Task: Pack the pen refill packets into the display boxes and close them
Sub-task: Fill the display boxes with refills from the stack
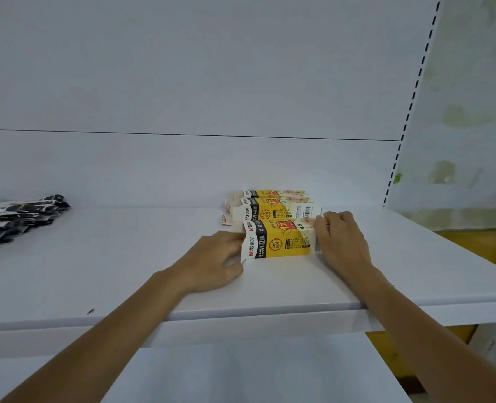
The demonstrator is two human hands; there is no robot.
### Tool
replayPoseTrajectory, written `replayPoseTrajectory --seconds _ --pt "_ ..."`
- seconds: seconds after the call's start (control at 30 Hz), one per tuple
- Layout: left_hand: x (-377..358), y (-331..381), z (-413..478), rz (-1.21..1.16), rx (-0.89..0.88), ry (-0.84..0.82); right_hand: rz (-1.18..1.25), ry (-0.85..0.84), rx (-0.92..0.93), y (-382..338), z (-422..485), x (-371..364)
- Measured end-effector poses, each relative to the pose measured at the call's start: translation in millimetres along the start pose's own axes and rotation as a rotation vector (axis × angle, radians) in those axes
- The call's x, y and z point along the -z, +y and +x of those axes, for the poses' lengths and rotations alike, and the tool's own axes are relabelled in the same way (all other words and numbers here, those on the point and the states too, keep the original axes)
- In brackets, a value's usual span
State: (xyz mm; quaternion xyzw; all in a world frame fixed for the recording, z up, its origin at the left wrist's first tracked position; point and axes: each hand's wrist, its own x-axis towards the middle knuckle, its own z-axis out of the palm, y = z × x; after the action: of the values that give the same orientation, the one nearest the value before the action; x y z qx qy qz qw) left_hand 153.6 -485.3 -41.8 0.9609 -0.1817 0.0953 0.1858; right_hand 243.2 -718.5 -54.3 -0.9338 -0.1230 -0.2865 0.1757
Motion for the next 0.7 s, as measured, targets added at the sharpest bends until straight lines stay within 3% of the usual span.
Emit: replayPoseTrajectory --seconds 0.13,0.3,0.6,0.67,0.7 --pt "1 0 -1 0.179 0.087 0.148 0.143 0.031 -0.178 -9 -3 8" --pt "5 4 -6 -0.147 0.13 -0.029 0.073 0.004 -0.158 -13 -3 12" --pt "11 10 -12 -0.205 0.044 0.04 -0.118 0.019 -0.093 -6 -2 14" --pt "11 12 -13 -0.183 0.019 0.043 -0.115 -0.159 -0.077 -5 -2 17" --pt "12 11 -13 -0.148 0.009 0.039 -0.166 -0.166 -0.043 -2 -2 18"
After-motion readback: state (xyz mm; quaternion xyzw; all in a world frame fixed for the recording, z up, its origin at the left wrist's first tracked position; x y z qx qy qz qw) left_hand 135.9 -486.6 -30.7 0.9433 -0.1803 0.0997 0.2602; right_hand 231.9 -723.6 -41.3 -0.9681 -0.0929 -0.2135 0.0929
